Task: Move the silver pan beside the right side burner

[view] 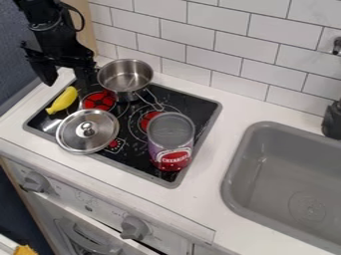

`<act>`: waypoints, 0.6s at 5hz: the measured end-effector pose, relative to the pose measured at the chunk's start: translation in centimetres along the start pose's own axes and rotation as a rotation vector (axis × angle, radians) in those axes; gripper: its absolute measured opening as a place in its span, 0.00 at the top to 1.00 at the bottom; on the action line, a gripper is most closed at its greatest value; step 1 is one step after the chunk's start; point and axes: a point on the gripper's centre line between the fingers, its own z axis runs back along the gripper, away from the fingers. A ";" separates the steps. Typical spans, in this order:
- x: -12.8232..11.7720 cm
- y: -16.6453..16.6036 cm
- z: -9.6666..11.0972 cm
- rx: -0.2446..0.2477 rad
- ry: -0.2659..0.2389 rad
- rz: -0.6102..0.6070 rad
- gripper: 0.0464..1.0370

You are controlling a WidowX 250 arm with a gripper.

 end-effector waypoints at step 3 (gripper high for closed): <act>3.3 0.0 -4.2 -0.002 0.099 0.048 0.04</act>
